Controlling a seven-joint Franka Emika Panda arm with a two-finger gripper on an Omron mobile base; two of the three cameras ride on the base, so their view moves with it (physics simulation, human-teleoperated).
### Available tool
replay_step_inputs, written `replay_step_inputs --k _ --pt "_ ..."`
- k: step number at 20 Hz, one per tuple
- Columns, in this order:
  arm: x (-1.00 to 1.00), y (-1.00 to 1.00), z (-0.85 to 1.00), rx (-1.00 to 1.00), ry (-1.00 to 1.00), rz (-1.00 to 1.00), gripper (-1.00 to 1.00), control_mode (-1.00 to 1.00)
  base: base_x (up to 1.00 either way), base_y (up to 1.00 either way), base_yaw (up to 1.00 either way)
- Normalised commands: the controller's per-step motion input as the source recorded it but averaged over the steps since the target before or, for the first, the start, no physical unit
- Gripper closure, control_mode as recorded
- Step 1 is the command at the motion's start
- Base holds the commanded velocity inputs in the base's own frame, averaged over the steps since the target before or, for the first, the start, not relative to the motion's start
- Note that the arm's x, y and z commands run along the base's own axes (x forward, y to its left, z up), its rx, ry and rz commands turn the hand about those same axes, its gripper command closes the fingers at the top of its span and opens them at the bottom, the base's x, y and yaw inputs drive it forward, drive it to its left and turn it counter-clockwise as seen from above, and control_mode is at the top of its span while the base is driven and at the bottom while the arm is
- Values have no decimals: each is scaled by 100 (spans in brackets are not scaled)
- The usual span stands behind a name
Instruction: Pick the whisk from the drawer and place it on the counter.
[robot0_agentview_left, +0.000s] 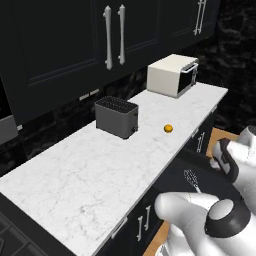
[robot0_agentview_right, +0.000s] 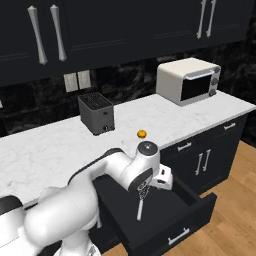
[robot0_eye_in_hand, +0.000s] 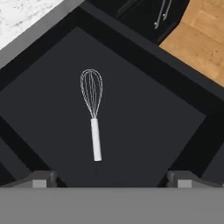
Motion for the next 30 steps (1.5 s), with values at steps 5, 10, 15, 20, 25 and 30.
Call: replay_step_inputs --k 5,10,15,20,25,30 --pt "55 0 -37 0 8 9 -100 -100 0 0 0" --pt "25 0 -48 1 3 12 -100 -100 0 0 0" --pt "0 0 -54 3 0 15 -100 -100 0 0 0" --pt "0 5 -38 3 0 14 -100 -100 0 0 0" --pt "2 3 -21 2 0 10 -100 -100 0 0 0" --pt "1 7 -23 0 0 9 -100 -100 0 0 0"
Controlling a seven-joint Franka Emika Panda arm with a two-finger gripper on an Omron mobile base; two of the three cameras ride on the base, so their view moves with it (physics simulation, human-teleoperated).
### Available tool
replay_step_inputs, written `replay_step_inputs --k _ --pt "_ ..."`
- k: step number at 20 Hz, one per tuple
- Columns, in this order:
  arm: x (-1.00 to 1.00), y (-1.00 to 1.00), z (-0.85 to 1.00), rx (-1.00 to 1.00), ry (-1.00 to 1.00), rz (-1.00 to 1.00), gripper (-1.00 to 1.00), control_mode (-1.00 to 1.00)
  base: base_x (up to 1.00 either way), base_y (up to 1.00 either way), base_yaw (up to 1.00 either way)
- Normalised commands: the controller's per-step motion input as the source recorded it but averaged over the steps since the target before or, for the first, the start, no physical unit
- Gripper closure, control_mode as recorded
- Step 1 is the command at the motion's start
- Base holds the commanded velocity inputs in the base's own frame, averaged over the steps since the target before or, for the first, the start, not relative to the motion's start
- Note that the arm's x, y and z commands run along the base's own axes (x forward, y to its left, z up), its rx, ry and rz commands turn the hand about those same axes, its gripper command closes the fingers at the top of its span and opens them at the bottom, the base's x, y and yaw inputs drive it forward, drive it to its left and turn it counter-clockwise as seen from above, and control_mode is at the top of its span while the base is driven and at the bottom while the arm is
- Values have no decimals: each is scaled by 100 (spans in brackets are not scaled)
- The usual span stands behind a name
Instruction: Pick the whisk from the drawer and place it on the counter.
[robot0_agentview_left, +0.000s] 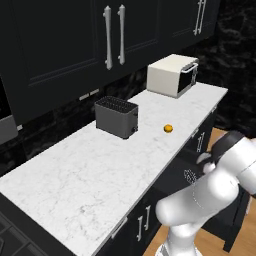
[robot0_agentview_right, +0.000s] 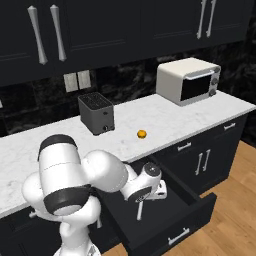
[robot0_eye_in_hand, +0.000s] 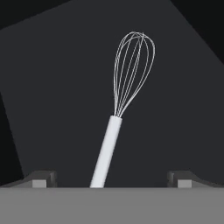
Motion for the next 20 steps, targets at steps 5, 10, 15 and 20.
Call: replay_step_inputs --k 5,10,15,20 --pt "15 15 -25 0 0 7 -100 -100 0 0 0" --pt "23 5 -26 0 0 6 -100 -100 0 0 0" --pt "31 -10 -30 3 0 4 -100 -100 0 0 0" --pt "32 -39 -41 7 0 5 -100 -100 0 0 0"
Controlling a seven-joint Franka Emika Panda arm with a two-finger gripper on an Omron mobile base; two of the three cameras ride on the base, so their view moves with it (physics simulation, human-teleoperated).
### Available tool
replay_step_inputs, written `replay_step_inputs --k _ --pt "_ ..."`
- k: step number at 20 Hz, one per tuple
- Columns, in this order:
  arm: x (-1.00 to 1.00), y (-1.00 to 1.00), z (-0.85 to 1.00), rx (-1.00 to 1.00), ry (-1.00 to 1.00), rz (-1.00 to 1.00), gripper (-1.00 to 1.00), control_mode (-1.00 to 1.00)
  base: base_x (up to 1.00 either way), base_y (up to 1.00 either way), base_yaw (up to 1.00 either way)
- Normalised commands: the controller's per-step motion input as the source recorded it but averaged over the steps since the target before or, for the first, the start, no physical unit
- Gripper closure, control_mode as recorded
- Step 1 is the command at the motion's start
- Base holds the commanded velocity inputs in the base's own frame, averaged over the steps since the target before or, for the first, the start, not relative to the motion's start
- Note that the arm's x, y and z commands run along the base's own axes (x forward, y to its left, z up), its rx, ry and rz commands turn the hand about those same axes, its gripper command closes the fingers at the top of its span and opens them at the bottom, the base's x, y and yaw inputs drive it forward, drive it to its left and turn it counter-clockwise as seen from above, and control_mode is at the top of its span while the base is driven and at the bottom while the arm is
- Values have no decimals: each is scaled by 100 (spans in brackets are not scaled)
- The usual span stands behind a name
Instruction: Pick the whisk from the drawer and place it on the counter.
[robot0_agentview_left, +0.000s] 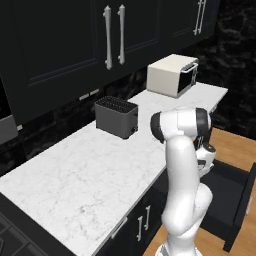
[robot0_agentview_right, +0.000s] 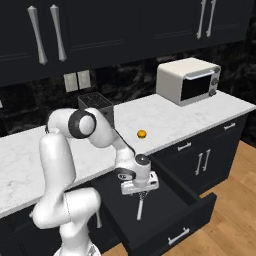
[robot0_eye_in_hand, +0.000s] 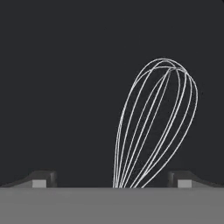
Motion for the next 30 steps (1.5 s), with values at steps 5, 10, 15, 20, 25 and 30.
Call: replay_step_inputs --k 5,10,15,20,25,30 --pt "19 -56 -66 8 0 6 100 -100 0 0 0" --pt "-4 -71 -56 10 -5 7 100 -100 0 0 0" --pt "-64 -64 19 12 -19 8 100 -100 0 0 0" --pt "-35 -8 100 2 -2 2 100 -100 0 0 0" --pt "-2 38 100 -3 -3 3 100 -100 0 0 0" --pt "0 23 100 -3 0 5 100 -100 0 0 0"
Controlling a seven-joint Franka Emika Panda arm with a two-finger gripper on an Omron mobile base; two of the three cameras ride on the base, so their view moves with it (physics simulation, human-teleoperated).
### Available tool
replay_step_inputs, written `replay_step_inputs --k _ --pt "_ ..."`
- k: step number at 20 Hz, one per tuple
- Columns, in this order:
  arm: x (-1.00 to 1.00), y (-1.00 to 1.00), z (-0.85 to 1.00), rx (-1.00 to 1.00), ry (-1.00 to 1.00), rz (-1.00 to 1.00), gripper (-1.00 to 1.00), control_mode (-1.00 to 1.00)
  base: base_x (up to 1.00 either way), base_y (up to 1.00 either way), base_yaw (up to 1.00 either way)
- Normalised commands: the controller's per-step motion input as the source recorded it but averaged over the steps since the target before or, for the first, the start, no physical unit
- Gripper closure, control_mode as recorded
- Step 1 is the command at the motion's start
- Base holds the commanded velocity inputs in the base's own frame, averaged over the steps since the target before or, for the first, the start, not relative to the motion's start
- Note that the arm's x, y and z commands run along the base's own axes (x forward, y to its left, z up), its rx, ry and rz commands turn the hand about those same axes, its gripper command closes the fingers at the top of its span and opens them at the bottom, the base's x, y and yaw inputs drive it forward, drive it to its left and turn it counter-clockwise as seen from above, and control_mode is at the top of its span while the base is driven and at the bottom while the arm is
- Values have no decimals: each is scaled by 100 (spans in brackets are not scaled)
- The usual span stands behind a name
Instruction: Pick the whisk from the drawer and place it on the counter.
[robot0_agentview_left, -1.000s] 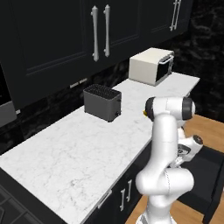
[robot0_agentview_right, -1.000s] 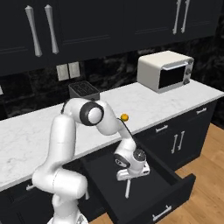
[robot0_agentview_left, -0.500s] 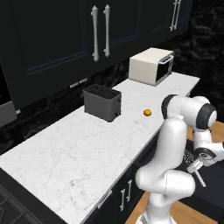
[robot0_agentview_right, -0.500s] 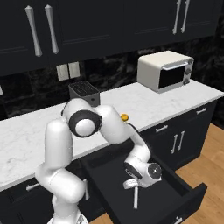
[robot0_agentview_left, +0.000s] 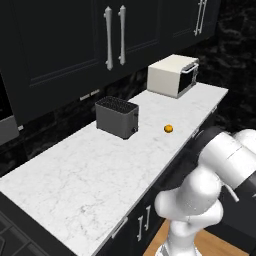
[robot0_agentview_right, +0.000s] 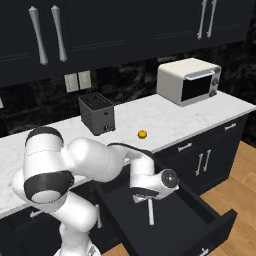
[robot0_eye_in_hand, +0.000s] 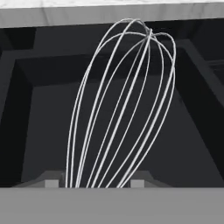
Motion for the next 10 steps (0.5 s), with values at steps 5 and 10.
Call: replay_step_inputs --k 5,10 --pt "0 10 100 -1 0 8 100 -100 0 0 0" --pt "0 11 100 -2 0 11 100 -100 0 0 0"
